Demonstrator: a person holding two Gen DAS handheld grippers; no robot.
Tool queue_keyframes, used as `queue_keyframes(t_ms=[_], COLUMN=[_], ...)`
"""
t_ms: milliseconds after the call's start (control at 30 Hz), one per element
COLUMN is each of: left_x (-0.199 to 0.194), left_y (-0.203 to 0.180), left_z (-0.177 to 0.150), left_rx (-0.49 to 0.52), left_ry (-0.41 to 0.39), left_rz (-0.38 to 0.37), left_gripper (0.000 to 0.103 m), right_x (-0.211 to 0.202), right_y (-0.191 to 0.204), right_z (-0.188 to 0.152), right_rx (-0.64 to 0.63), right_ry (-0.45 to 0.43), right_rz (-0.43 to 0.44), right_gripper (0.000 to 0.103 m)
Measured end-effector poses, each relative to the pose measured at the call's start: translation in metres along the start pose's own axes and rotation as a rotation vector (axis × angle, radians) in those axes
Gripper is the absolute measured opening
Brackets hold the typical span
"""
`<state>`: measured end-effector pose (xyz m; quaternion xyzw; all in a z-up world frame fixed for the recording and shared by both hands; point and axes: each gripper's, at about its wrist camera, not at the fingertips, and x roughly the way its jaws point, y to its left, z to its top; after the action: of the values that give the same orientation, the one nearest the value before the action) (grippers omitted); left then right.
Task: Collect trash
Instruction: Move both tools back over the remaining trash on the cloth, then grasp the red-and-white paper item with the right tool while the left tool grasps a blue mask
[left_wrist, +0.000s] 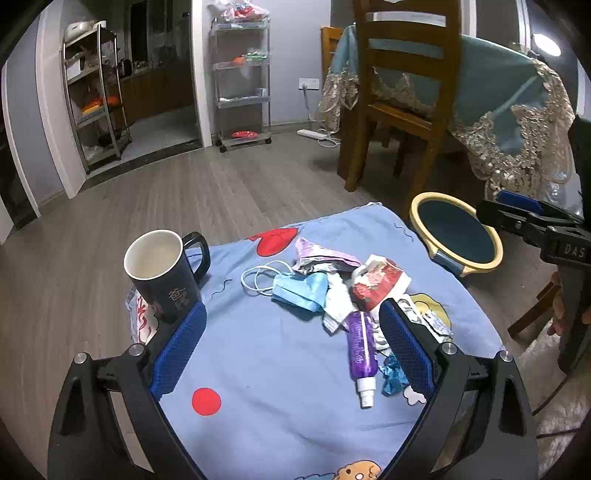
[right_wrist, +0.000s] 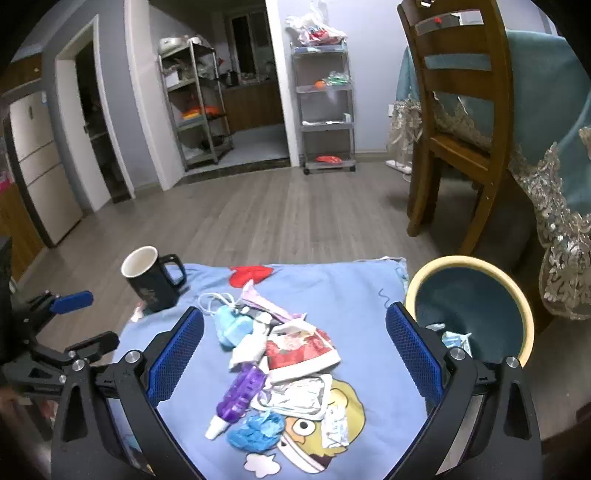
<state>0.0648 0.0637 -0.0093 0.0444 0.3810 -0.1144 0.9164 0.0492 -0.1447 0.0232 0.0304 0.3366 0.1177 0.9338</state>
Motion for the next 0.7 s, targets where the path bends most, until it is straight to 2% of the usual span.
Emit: queue_keyframes(t_ms=[200, 300, 433, 533, 700], left_x=[0.020, 0.038, 0.061, 0.073, 0.085], left_y=[0.008, 0.008, 0.005, 0.003, 0.005], left_z=[0.004, 0.005, 0.003, 0.004, 0.004], left_rx=[-0.029, -0.034, -0.027, -0.014, -0.052], left_ry=[0.025, 0.054, 0.102, 0.114, 0.130], left_rz=[-0.009, 0.002, 0.019, 0.029, 0.002], left_gripper=[0.093, 0.094, 0.094, 0.094, 0.094], right_x=[0.017, 0.032, 0.070, 0.097, 0.136], right_y=[0.002, -0.007, -0.025, -0.032, -0.036], right_z=[0.000, -0.004, -0.013, -0.023, -0.040], right_rx=[-0.026, 0.034, 0.129, 0.152, 0.182], right_ry=[0.019, 0.054, 0.170, 0.245, 0.341], right_rz=[-0.028, -0.020, -0.018, -0.029, -0.015], right_gripper=[0.098, 0.098, 0.098, 0.098, 0.098])
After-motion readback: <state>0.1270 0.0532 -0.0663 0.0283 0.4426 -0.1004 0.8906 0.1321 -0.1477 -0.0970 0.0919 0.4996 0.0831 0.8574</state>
